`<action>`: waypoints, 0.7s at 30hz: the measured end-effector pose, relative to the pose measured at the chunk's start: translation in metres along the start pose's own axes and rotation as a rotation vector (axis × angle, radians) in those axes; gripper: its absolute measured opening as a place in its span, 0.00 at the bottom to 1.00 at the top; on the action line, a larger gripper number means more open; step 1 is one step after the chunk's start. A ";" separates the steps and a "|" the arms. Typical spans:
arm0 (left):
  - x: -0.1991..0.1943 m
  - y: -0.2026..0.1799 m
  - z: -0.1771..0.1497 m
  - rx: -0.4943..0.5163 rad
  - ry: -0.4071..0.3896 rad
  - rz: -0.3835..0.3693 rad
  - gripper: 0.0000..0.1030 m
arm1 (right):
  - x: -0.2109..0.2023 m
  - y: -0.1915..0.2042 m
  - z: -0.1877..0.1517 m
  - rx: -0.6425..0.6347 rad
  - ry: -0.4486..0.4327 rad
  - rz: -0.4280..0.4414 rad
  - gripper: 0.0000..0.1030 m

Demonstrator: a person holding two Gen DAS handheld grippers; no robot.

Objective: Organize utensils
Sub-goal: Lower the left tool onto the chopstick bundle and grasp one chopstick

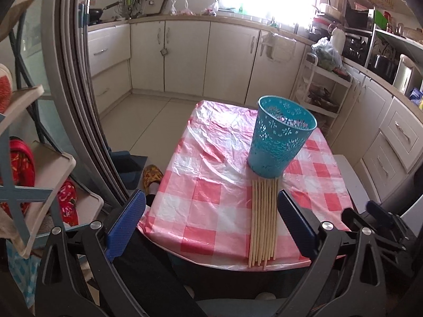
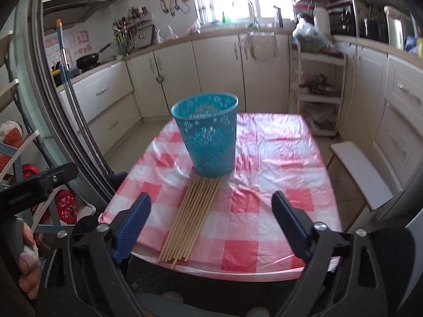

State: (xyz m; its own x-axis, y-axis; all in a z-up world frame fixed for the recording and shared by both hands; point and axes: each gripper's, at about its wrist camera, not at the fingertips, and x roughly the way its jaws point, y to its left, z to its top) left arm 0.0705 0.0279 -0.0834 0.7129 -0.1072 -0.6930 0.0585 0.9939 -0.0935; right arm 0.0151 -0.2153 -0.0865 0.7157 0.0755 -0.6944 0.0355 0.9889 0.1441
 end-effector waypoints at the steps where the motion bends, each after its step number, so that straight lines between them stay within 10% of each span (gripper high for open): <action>1: 0.011 -0.002 -0.001 0.008 0.020 0.004 0.93 | 0.016 -0.001 0.001 0.017 0.033 0.018 0.66; 7: 0.073 -0.013 -0.004 0.032 0.124 0.021 0.93 | 0.100 -0.014 0.010 0.057 0.140 0.040 0.29; 21: 0.157 -0.041 -0.005 0.097 0.238 0.035 0.93 | 0.151 -0.031 0.012 0.015 0.222 0.058 0.10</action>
State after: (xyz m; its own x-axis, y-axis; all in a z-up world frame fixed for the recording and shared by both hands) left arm 0.1766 -0.0301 -0.1922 0.5317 -0.0640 -0.8445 0.1115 0.9938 -0.0052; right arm 0.1303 -0.2357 -0.1871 0.5455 0.1601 -0.8227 0.0104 0.9802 0.1976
